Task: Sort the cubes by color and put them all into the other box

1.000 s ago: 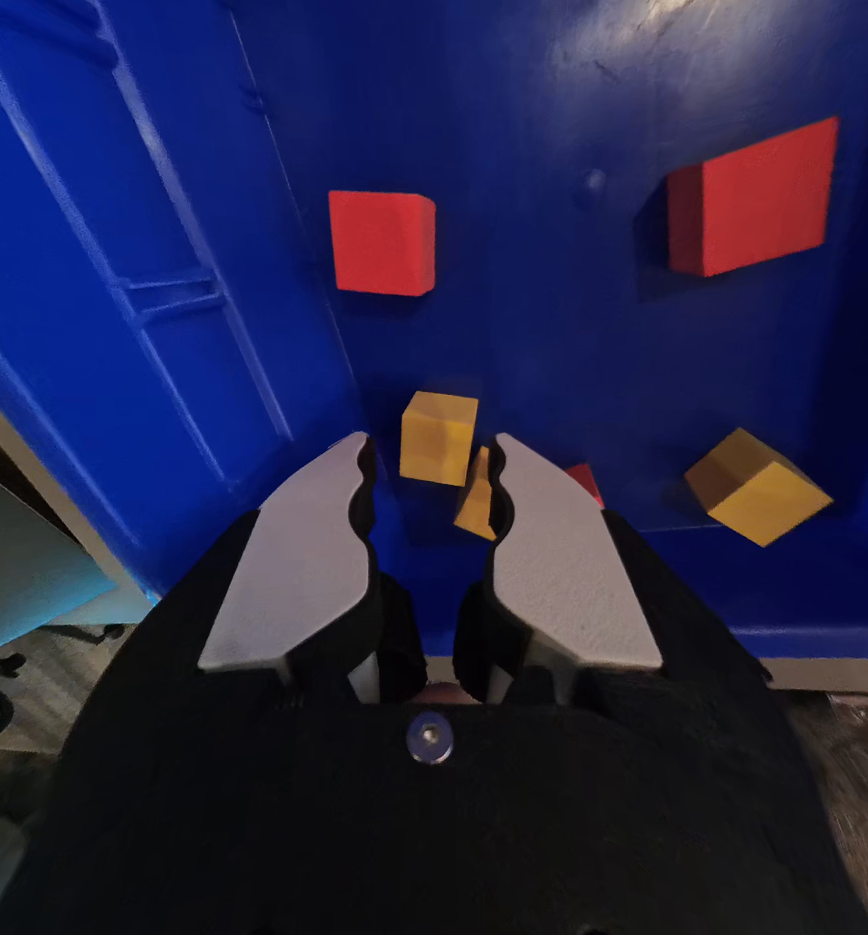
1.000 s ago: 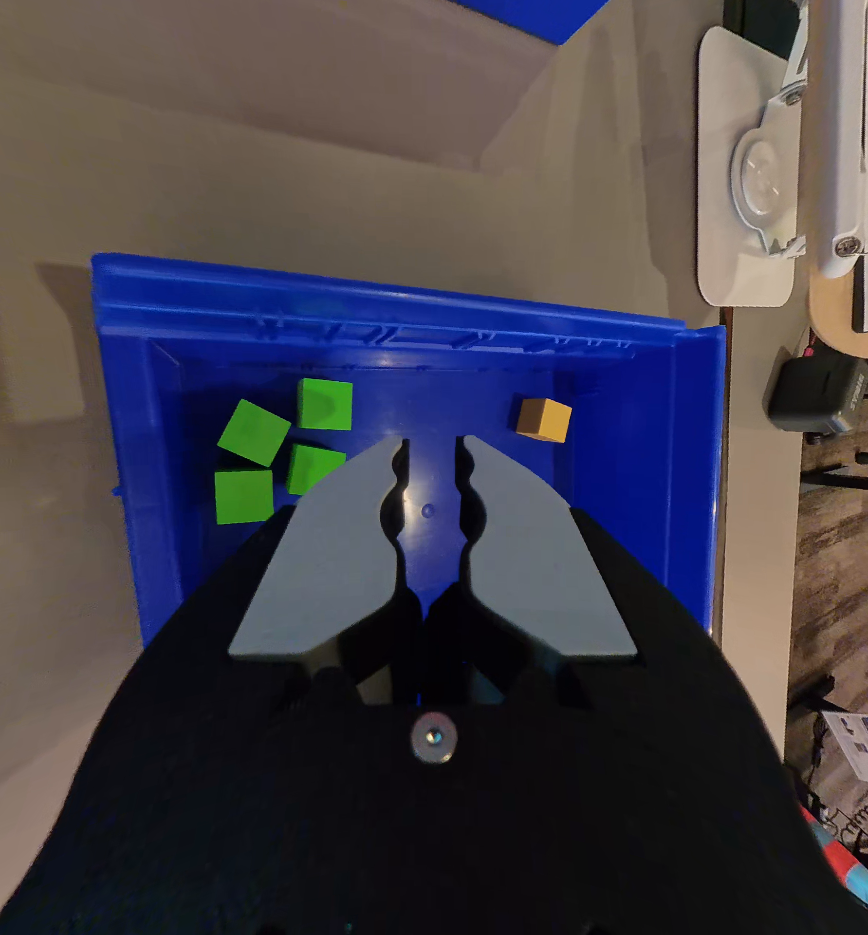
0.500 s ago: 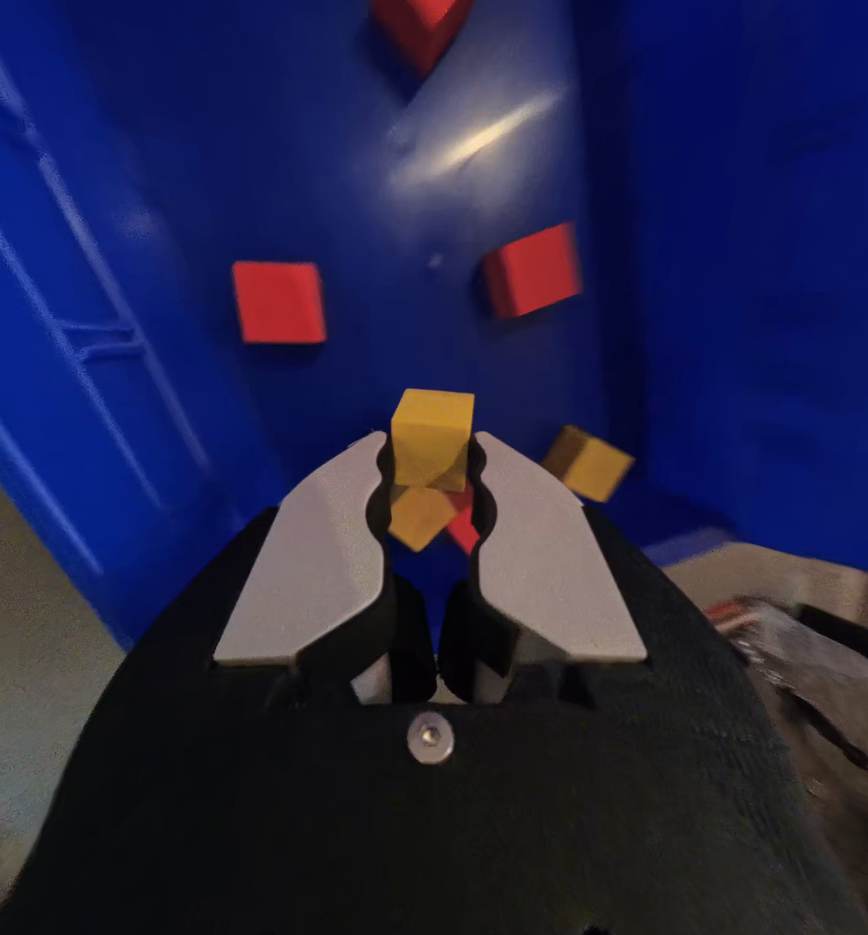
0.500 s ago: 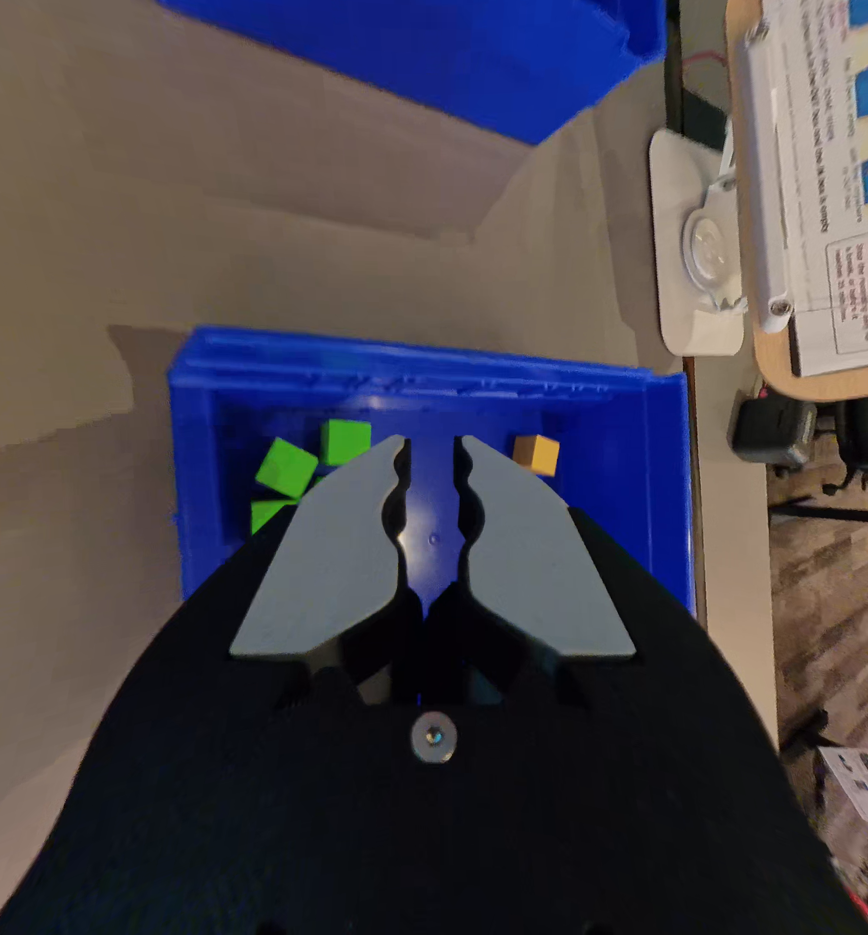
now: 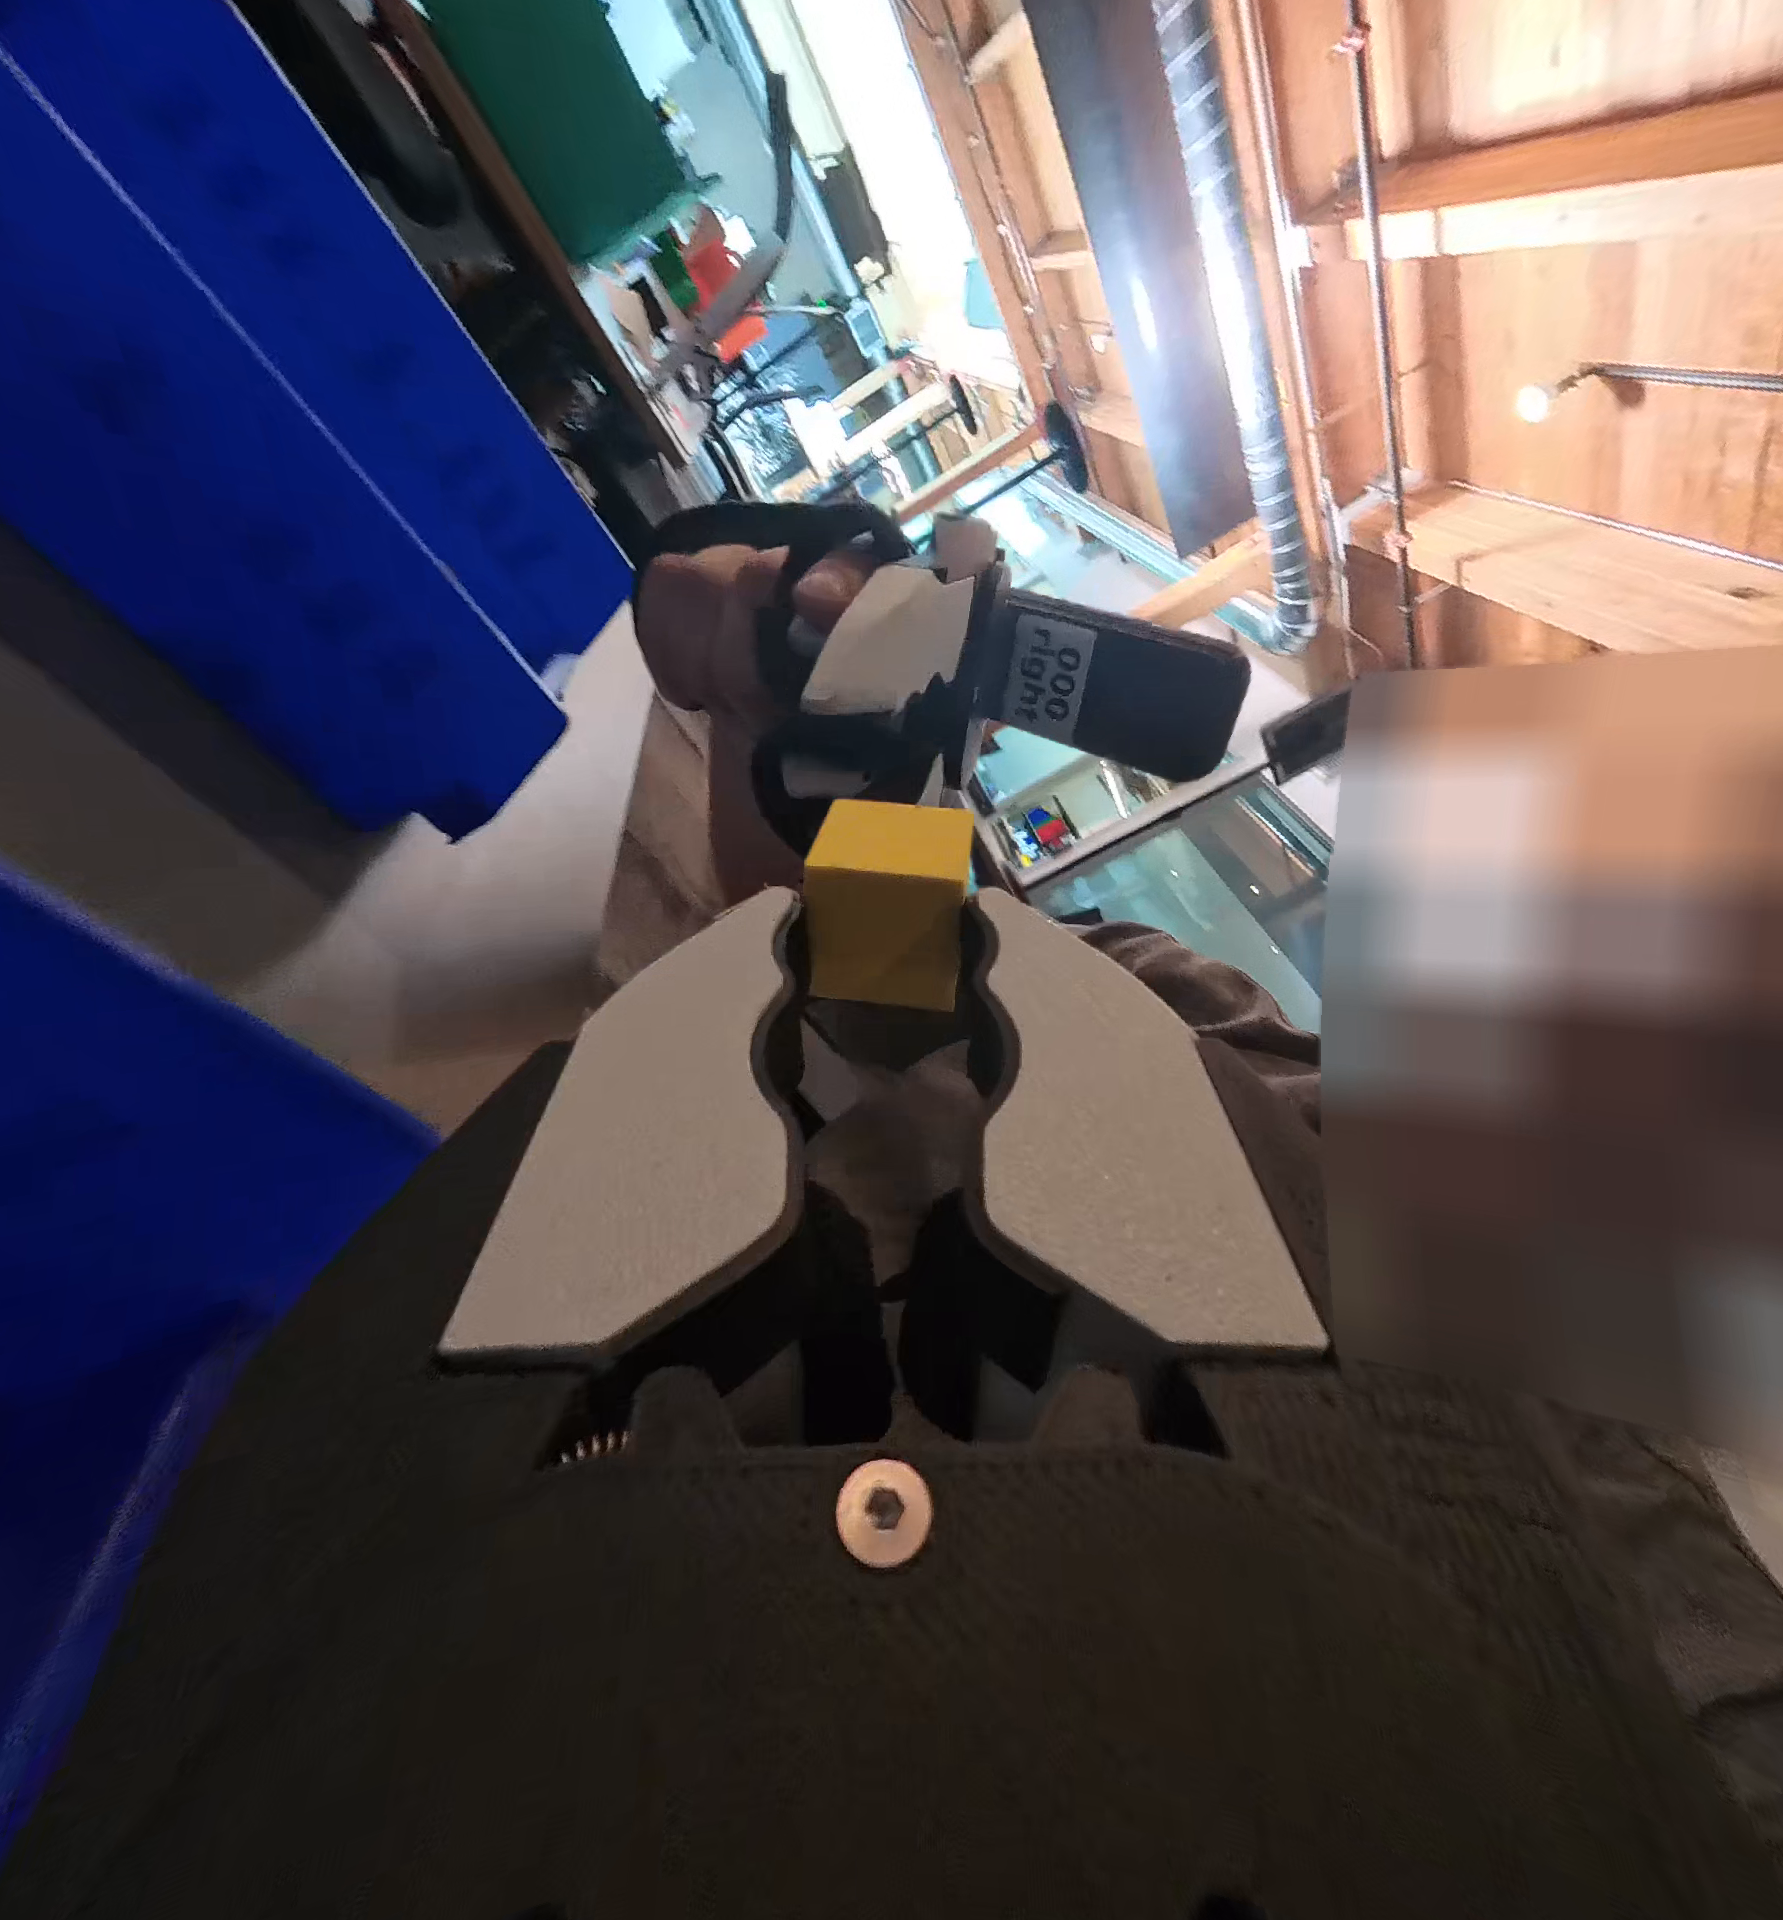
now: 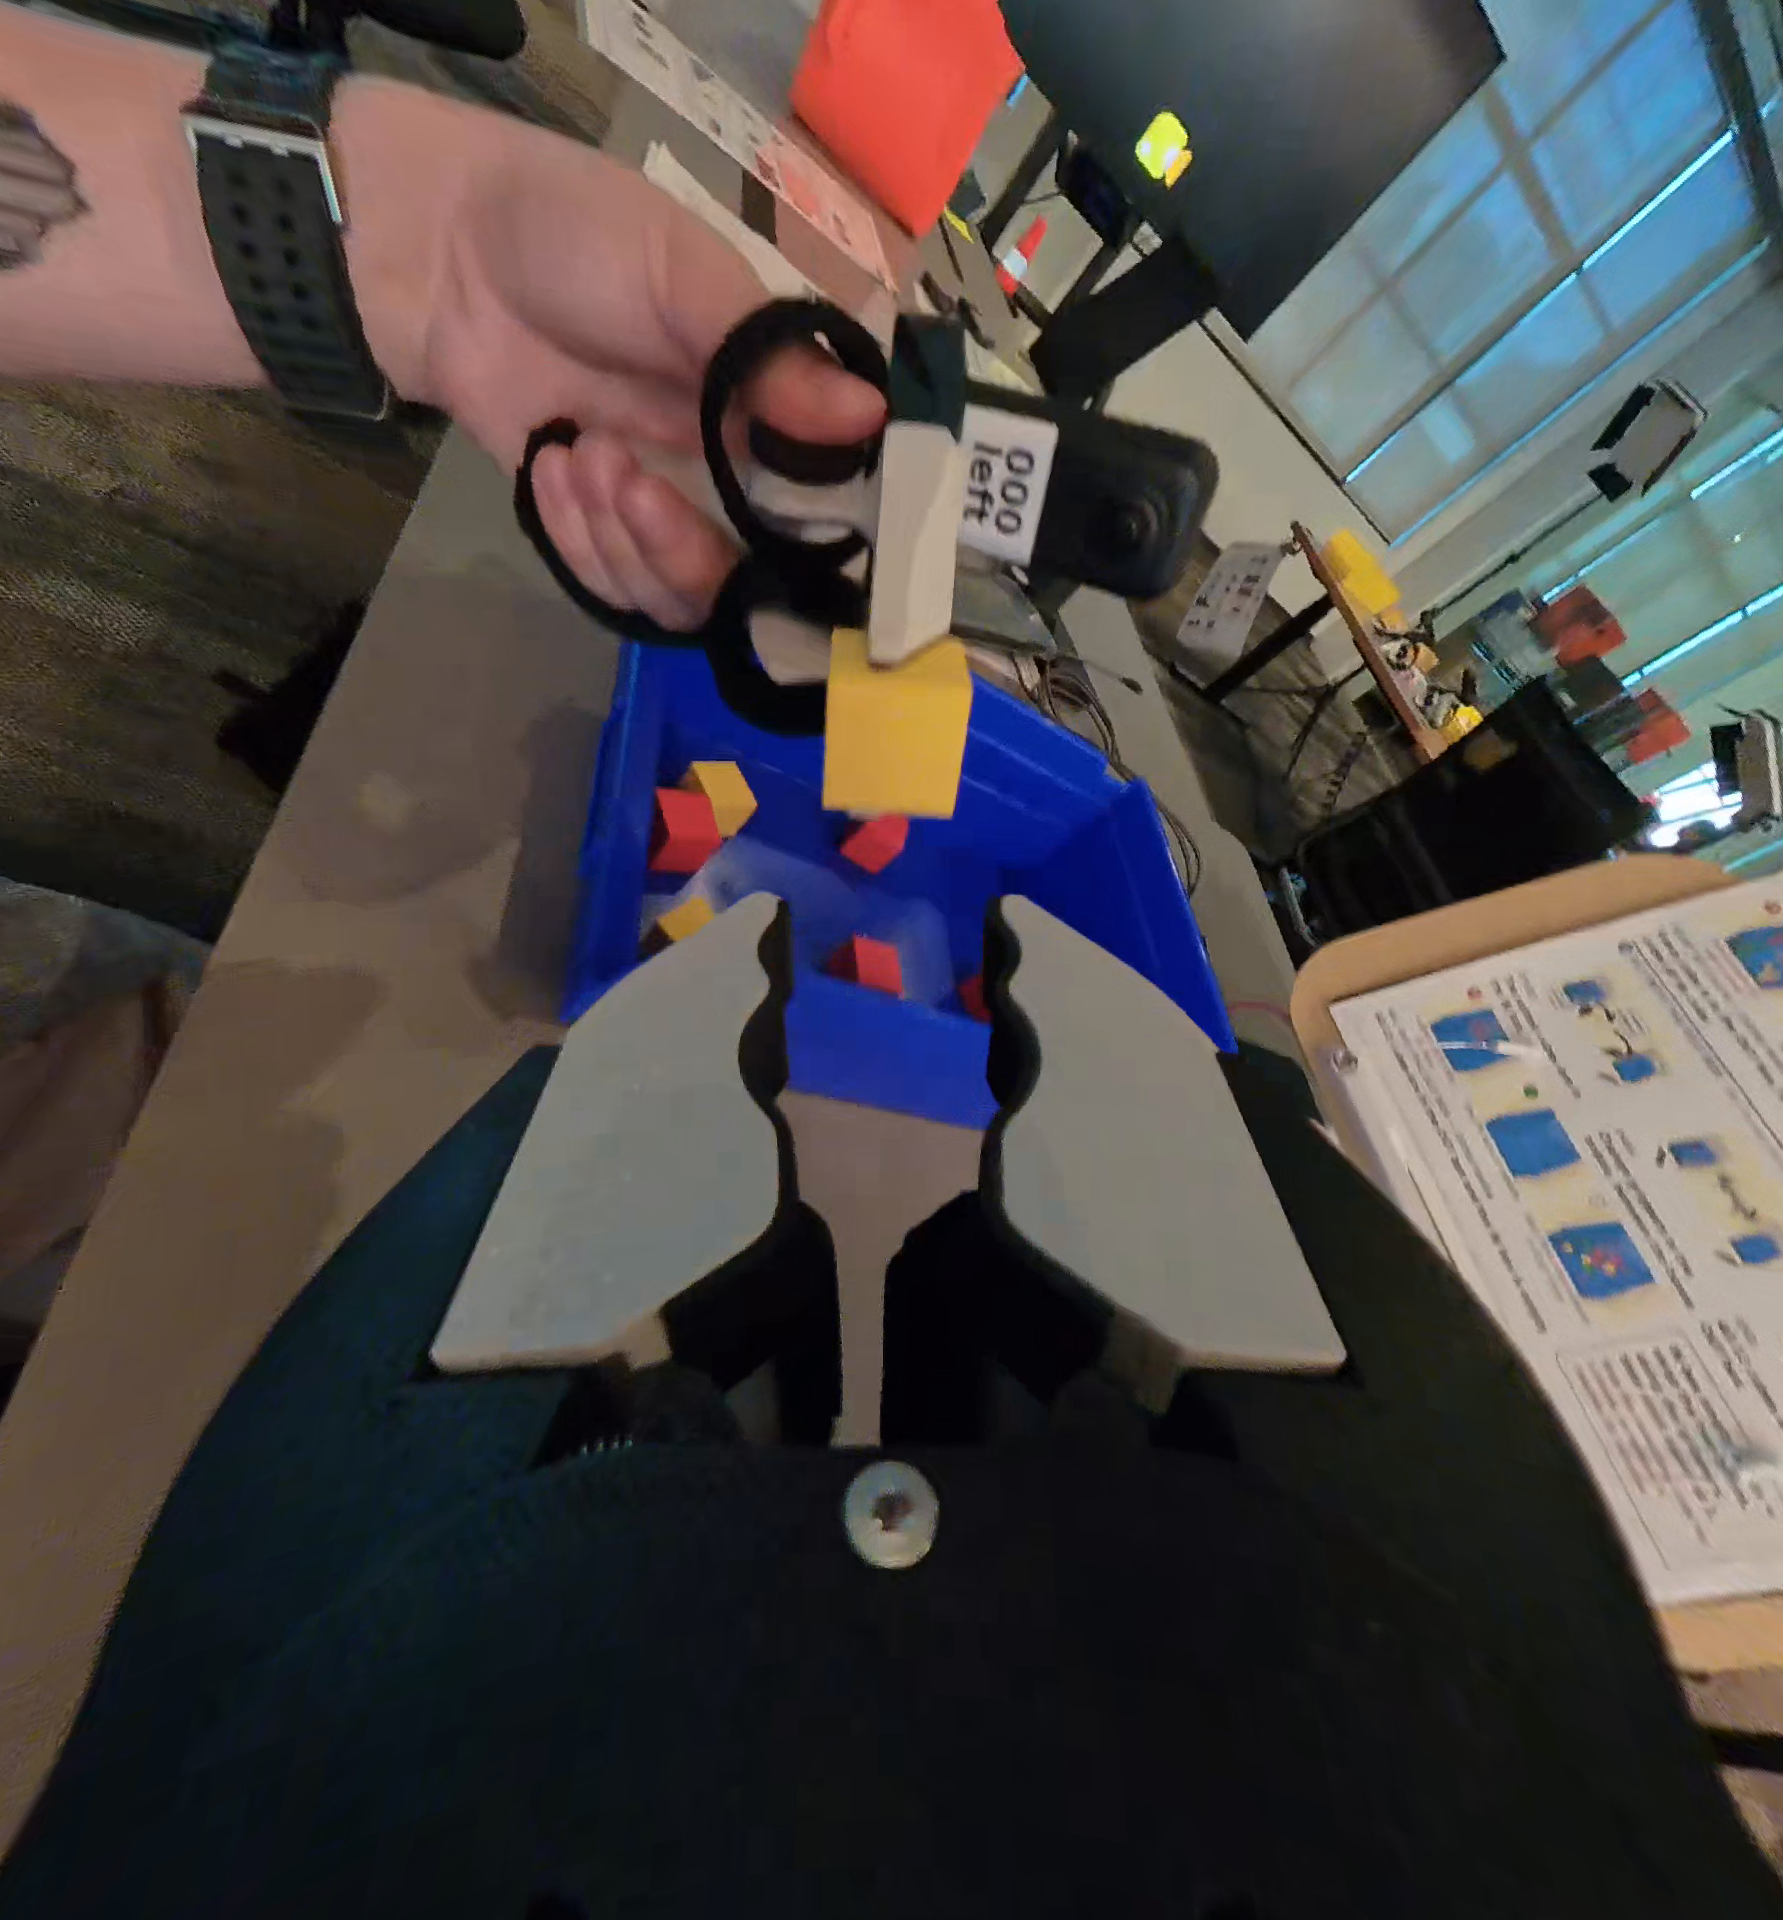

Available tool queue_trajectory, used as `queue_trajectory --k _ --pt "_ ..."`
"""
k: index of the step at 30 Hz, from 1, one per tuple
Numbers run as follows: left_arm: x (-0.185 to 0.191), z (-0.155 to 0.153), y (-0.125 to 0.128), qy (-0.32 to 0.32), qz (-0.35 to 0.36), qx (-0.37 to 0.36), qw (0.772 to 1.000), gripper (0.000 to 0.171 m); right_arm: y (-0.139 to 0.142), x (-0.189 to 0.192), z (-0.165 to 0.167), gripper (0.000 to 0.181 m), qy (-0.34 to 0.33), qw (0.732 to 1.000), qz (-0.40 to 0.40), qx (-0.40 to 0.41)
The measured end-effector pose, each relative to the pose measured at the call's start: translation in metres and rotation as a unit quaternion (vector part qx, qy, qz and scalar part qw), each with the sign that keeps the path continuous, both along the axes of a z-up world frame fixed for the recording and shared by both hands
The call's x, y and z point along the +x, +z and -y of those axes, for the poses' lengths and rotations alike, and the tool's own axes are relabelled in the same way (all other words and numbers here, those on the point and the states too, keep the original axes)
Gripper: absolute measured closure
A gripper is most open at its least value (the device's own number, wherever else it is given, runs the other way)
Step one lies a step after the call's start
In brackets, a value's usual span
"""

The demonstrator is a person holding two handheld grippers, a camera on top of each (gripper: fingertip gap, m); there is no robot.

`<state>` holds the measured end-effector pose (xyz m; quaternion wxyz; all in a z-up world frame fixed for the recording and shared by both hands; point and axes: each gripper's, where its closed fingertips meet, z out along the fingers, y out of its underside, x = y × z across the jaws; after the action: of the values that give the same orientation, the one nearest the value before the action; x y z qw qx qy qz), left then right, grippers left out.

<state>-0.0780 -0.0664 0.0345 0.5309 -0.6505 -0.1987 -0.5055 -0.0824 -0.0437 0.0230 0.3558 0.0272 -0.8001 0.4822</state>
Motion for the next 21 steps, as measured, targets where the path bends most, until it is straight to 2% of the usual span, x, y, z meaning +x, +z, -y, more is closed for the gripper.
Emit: queue_trajectory --k 8,14,16,18,21 --pt "0.013 -0.006 -0.001 -0.018 0.004 0.012 1.0 0.143 0.009 0.003 0.028 0.149 0.018 1.0 -0.016 0.006" --pt "0.013 -0.008 0.003 -0.015 0.0 0.02 1.0 0.141 0.009 0.003 0.024 0.154 0.014 1.0 -0.01 0.019" --pt "0.008 -0.008 0.009 0.0 0.003 0.031 1.0 0.128 0.012 0.001 0.012 0.154 0.004 0.999 -0.013 0.036" --pt "-0.001 -0.003 0.014 0.032 -0.009 0.036 0.999 0.126 0.013 -0.01 -0.016 0.154 -0.031 0.997 -0.019 0.072" --pt "-0.021 0.01 0.017 0.103 -0.054 0.016 0.993 0.134 0.014 -0.037 -0.082 0.154 -0.103 0.987 0.007 0.124"
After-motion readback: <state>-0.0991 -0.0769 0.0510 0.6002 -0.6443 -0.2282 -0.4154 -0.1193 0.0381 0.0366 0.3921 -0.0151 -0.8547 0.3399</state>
